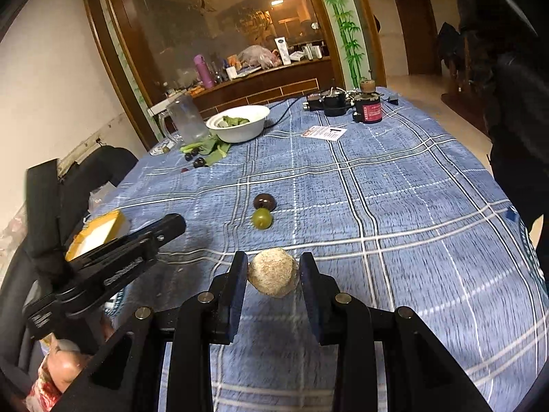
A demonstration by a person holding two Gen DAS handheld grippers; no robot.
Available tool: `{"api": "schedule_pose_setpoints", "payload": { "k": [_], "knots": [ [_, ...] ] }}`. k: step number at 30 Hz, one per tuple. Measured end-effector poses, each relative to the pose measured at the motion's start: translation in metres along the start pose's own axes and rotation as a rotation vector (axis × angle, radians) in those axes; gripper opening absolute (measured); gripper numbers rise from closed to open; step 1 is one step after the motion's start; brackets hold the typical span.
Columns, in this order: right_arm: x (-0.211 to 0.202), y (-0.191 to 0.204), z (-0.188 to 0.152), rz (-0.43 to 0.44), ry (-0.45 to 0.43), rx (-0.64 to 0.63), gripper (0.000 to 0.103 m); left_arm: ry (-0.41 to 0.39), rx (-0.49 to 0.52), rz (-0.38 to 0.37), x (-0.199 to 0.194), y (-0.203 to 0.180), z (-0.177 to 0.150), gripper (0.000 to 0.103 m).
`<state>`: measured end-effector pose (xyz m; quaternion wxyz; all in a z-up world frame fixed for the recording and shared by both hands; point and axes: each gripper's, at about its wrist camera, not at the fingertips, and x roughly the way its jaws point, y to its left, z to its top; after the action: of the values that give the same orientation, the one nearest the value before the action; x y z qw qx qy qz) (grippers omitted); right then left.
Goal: Organize fruits
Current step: 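Grasp the pale round bun with the right tool while the left tool grasps a dark plum, then carry the plum and bun over the tray while both tools release them inside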
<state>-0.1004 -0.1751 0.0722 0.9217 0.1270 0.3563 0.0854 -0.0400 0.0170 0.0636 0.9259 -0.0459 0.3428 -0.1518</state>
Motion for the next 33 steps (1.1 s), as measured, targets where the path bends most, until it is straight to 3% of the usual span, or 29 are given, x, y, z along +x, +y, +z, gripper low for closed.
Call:
{"api": "schedule_pose_setpoints", "payload": {
  "k": [6, 14, 23, 29, 33],
  "knots": [
    [-0.016, 0.02, -0.014, 0.048, -0.013, -0.004, 0.033, -0.06, -0.05, 0.01, -0.066, 0.014, -0.014, 0.022],
    [-0.022, 0.053, -0.03, 0.095, 0.003, -0.052, 0.033, -0.105, -0.196, 0.09, -0.123, 0.076, -0.032, 0.023],
    [-0.004, 0.1, -0.043, 0.167, 0.074, -0.121, 0.034, -0.14, -0.294, 0.222, -0.154, 0.141, -0.05, 0.023],
    [0.011, 0.158, -0.038, 0.275, 0.106, -0.205, 0.034, -0.113, -0.351, 0.347, -0.166, 0.186, -0.067, 0.023],
    [0.029, 0.205, -0.042, 0.349, 0.158, -0.279, 0.034, -0.072, -0.407, 0.384, -0.165, 0.211, -0.08, 0.023]
  ]
}}
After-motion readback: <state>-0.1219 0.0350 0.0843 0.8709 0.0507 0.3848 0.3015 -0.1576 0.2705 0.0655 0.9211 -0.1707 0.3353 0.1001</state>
